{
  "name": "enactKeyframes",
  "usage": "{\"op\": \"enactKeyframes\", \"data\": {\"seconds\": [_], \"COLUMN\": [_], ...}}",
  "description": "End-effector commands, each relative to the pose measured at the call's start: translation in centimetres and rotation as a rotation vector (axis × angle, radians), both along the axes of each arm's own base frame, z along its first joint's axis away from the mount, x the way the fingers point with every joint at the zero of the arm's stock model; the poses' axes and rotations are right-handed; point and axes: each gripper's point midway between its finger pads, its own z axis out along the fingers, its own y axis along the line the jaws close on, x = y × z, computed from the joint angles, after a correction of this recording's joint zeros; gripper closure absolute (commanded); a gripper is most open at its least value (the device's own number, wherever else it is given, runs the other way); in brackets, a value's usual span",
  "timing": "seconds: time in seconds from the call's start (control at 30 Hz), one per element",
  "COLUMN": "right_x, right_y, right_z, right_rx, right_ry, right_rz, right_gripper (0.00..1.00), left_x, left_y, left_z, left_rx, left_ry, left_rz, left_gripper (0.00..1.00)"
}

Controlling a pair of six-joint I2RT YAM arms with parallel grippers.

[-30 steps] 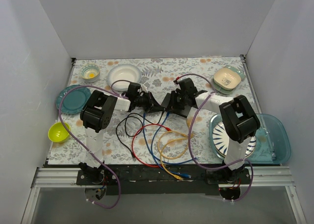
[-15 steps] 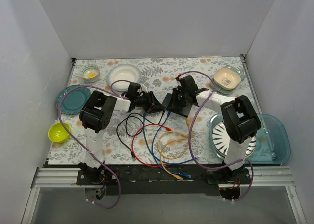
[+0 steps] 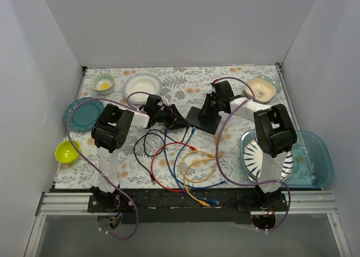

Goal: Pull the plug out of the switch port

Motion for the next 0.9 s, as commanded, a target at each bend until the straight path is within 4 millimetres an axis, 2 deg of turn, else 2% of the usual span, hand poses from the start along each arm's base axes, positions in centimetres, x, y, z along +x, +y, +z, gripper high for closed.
{"op": "enactKeyframes", "data": {"seconds": [0.0,0.27,0.43,0.6,0.87], "right_x": [-2.1,-2.7,-2.9,-2.7,-2.8], "right_y": [-0.3,-0.5,-0.6,-0.4,-0.3], "right_z": [-3.3,-4.0,-4.1,-3.9,-4.2], "right_rx": [-0.045,-0.051,-0.053,-0.049,-0.047], "right_ry": [0.096,0.112,0.112,0.108,0.115], "right_rz": [0.018,0.023,0.028,0.033,0.039], "right_gripper": [0.87,0.87,0.87,0.87,0.87], "left_x": [-1.5,-0.7,-1.0,-1.6,-2.2], "left_y": [1.7,0.9,1.1,0.9,0.1], "left_z": [-4.7,-4.8,-5.2,-5.3,-5.3], "left_rx": [0.177,0.264,0.323,0.305,0.236], "left_ry": [0.066,0.02,0.018,0.032,0.041], "left_rz": [0.053,0.071,0.064,0.048,0.016], "left_gripper": [0.67,0.69,0.71,0.83,0.89]}}
